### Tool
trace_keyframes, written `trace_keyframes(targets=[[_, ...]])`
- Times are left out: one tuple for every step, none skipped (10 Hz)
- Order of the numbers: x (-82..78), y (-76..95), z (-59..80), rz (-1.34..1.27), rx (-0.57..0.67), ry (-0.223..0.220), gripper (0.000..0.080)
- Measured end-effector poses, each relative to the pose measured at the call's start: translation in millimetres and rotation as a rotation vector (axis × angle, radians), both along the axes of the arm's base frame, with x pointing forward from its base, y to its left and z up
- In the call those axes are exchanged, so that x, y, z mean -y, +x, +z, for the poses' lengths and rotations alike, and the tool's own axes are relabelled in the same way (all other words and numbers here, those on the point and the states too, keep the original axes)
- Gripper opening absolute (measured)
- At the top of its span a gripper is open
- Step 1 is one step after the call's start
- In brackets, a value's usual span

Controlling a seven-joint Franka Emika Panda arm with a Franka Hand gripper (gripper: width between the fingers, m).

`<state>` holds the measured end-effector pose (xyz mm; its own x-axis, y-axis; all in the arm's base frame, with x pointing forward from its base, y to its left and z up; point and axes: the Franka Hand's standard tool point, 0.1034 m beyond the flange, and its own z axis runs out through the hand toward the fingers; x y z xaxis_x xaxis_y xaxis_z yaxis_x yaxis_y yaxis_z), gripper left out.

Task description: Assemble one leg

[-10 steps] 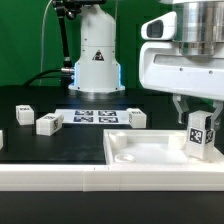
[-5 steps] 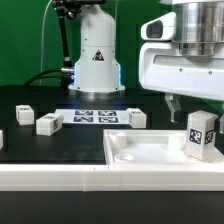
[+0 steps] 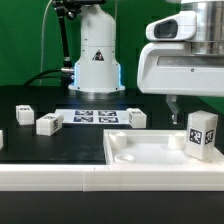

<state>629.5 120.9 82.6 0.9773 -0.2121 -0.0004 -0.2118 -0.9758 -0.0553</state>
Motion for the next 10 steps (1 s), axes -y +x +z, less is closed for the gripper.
trace_keyframes(targets=[[0.1,-0.8,-1.9,0.089,0.002,-0.003,0.0649],[-1.5,-1.8,-3.7,0.194,0.005,-0.004,0.0649],[-4.2,-3.1,-5.6,0.292,0.007,-0.004,0.0649],[-6.6,-3.6,-5.7,0.36,0.01,-0.007,0.0649],[-6.9,-3.5,-5.7,0.401,0.017,-0.009,0.0649],[-4.9,-3.0,-5.6,0.451,0.033,-0.011,0.0649],[-4.4,-3.1,-6.1,0.473,0.034,-0.011,0.0649],[-4.5,-3.2,-6.4,0.471,0.034,-0.011,0.0513],[-4.4,-3.3,-6.6,0.471,0.033,-0.011,0.0513],[-4.2,-3.3,-6.9,0.471,0.033,-0.012,0.0374]])
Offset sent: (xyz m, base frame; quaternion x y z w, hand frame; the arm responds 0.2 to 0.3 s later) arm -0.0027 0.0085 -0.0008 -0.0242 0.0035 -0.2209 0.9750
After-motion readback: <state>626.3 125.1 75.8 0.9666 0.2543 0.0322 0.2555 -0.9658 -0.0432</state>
